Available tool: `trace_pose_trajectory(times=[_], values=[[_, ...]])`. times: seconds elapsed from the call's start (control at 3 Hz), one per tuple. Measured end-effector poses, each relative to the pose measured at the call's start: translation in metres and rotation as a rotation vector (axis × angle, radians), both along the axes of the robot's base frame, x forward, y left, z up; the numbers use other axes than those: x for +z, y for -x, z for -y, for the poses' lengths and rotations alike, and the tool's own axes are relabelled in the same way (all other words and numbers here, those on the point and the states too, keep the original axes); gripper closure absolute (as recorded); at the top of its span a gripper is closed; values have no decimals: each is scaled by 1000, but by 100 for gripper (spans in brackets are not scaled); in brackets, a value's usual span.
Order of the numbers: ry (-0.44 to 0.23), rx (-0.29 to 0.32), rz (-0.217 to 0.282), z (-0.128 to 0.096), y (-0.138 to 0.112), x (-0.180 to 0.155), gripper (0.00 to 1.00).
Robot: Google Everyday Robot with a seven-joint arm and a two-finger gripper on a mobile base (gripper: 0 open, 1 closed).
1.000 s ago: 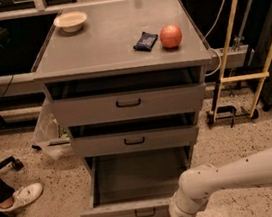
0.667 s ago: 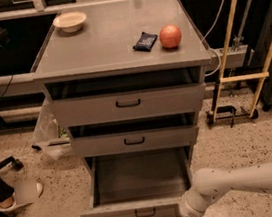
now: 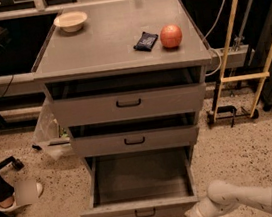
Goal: Close bottom drawer
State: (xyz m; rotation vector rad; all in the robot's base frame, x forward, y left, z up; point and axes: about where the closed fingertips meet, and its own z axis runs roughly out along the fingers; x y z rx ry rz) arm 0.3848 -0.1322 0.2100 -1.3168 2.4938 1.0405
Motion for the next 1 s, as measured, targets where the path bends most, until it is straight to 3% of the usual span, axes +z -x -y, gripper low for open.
trace_pose_trajectory(times=[0.33, 1.0], values=[[0, 1, 0, 0, 0, 1, 0], [38, 68, -23, -14, -44, -37, 0]])
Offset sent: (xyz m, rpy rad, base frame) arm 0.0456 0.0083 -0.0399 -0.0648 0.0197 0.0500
